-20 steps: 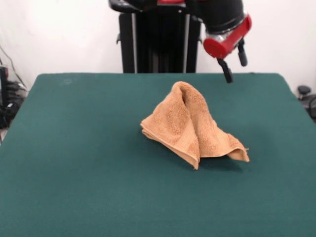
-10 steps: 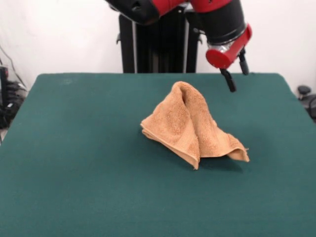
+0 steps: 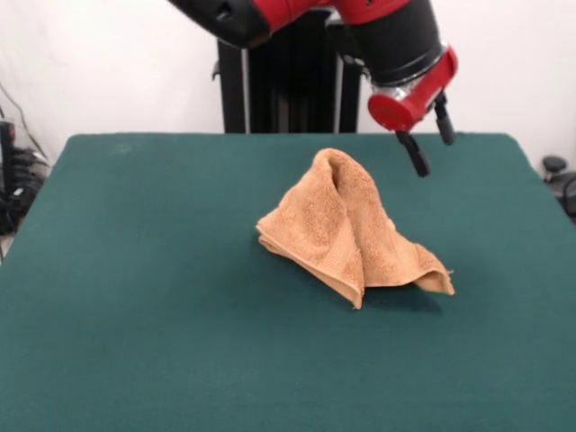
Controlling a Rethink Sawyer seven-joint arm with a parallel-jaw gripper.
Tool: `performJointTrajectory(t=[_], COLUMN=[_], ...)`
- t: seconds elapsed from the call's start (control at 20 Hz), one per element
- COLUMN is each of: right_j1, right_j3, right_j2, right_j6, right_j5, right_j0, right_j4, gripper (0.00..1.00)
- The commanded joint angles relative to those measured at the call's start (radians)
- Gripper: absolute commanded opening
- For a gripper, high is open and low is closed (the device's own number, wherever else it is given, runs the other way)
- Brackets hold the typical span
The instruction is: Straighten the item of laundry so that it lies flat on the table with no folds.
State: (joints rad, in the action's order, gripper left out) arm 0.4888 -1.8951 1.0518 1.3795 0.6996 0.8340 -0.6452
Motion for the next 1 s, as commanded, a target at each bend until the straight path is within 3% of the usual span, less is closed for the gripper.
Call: performJointTrajectory(t=[0.05,1.0], right_j1=[-0.02,-0.097], right_j3=[0.131,0.278], right_j2=[-0.053,-0.102], right_j6=[-0.123,-0.173], right_j5=[0.037,0.058], right_j0=[-0.04,-0.066], right_j4=[-0.041,-0.114], gripper=[1.0,1.0])
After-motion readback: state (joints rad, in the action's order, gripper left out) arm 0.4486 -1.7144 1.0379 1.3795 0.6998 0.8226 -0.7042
